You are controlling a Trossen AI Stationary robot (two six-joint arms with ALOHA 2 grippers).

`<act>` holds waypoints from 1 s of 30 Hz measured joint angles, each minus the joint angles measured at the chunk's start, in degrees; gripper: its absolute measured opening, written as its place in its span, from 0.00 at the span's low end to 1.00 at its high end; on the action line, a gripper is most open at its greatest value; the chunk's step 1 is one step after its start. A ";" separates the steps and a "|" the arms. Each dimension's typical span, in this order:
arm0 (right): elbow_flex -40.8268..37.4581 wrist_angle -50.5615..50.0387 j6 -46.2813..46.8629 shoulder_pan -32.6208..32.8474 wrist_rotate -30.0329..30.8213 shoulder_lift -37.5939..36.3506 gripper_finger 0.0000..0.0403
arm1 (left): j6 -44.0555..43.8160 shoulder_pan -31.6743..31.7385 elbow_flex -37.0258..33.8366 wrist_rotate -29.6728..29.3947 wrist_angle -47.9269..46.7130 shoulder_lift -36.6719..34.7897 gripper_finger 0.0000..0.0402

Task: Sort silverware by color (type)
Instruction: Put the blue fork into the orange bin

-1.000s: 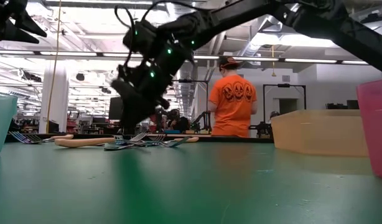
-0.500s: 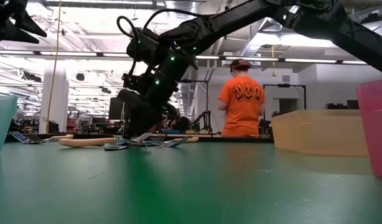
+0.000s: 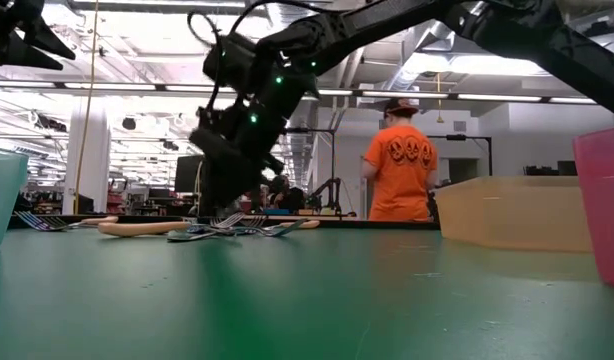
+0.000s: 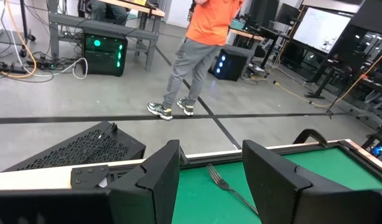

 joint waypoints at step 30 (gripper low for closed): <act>-0.18 -13.52 -12.51 0.16 8.82 0.25 0.42 | 0.02 0.00 0.00 0.19 -0.02 0.00 0.39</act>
